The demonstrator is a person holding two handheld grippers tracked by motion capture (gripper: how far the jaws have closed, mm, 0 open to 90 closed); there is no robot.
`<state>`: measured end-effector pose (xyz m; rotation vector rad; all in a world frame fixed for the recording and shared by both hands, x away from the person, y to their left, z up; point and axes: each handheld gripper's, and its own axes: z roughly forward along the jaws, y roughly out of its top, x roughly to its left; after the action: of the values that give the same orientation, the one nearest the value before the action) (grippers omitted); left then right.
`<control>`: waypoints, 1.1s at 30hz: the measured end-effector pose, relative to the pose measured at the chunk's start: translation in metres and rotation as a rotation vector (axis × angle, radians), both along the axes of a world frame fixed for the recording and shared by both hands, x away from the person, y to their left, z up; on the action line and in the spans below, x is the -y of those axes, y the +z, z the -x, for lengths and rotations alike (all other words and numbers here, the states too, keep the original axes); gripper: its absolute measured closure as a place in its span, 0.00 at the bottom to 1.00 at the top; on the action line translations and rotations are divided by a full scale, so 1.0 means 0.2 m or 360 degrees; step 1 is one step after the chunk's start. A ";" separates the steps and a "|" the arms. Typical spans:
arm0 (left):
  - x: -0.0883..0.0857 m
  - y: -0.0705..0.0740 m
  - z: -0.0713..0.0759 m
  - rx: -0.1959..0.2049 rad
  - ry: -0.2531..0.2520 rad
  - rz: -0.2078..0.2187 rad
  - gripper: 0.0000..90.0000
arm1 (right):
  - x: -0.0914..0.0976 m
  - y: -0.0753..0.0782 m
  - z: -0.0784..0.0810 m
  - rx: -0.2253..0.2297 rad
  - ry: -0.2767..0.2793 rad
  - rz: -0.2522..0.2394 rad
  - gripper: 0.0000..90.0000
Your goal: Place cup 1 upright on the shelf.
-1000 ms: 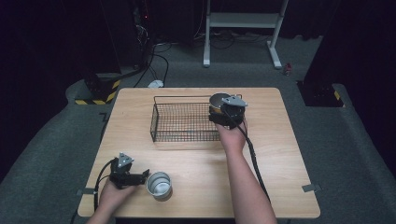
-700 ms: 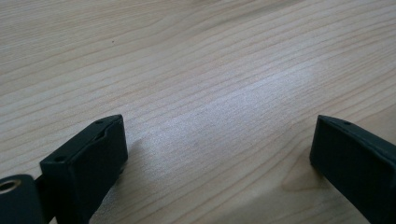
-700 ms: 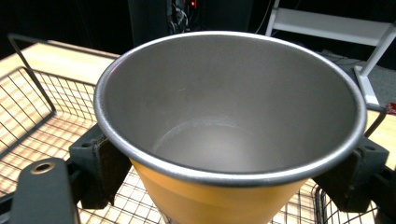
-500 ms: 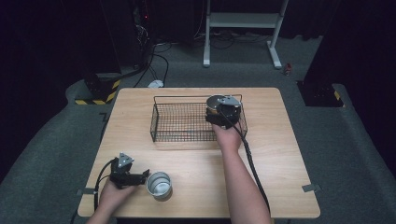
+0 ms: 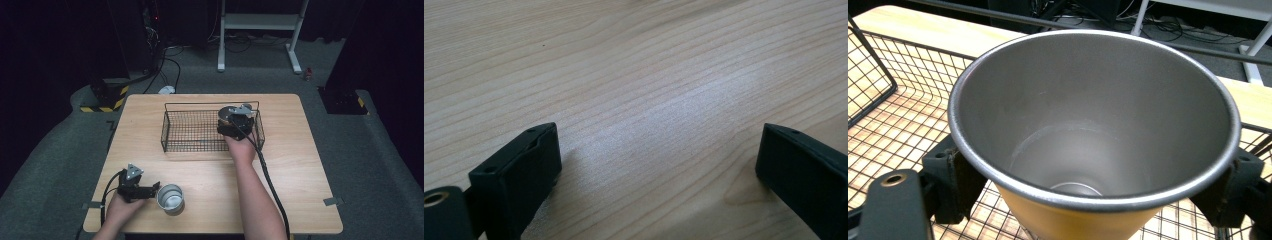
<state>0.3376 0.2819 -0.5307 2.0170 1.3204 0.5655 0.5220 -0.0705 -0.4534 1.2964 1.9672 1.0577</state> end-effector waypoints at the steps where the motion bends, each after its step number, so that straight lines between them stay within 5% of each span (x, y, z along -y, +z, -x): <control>1: 0.00 0.00 0.00 -0.0003 -0.0004 -0.0006 0.05 | 0.00 0.00 0.00 -0.0003 0.0002 0.0003 0.16; 33: 0.00 0.00 0.00 0.0002 -0.0005 -0.0004 0.05 | -0.03 -0.06 -0.01 -0.0052 0.0013 0.0041 0.16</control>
<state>0.3377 0.2822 -0.5306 2.0204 1.3164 0.5672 0.5231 -0.0643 -0.4644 1.3011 2.0055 1.0180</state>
